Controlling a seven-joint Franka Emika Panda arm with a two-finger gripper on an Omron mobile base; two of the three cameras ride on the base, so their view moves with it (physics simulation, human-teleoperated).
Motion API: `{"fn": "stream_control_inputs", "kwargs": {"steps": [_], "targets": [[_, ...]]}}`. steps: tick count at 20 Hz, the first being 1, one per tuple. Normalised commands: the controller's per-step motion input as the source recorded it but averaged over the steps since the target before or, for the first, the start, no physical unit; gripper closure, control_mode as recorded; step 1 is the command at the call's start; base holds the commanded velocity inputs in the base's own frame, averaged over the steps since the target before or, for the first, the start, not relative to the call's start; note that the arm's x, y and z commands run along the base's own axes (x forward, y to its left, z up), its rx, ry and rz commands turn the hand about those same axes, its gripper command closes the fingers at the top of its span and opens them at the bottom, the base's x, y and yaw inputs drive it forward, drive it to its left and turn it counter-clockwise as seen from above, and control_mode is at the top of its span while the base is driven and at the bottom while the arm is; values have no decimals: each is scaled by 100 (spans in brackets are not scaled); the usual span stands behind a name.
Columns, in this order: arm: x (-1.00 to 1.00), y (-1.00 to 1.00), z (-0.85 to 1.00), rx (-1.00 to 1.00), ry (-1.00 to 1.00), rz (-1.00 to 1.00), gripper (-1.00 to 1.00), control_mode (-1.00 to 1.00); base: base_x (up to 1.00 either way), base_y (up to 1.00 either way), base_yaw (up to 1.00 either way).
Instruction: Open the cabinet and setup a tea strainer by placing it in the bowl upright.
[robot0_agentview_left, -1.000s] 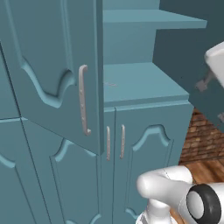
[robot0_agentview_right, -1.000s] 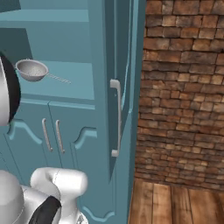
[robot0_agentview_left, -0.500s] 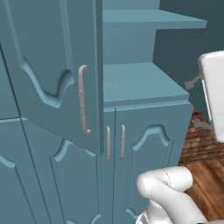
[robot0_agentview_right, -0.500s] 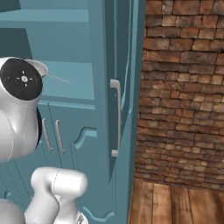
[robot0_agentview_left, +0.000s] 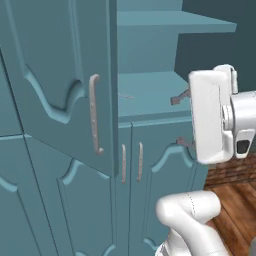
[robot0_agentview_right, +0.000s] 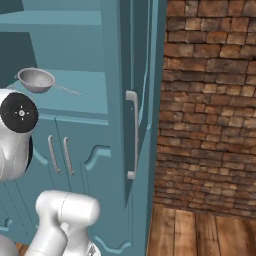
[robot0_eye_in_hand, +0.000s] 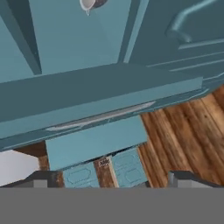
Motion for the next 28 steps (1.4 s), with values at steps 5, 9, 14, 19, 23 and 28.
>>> {"fn": "stream_control_inputs", "kwargs": {"steps": [5,9,14,19,23,28], "targets": [[63,-4,-3,0,12,18,-100,-100,0,0,0],[47,27,-7,-5,9,24,-100,-100,0,0,0],[51,39,-12,-8,4,13,-100,-100,0,0,0],[45,32,-33,-3,9,8,-100,-100,0,0,0],[25,46,-43,-4,5,7,-100,-100,0,0,0],[11,62,-39,-1,1,4,-100,-100,0,0,0]]}}
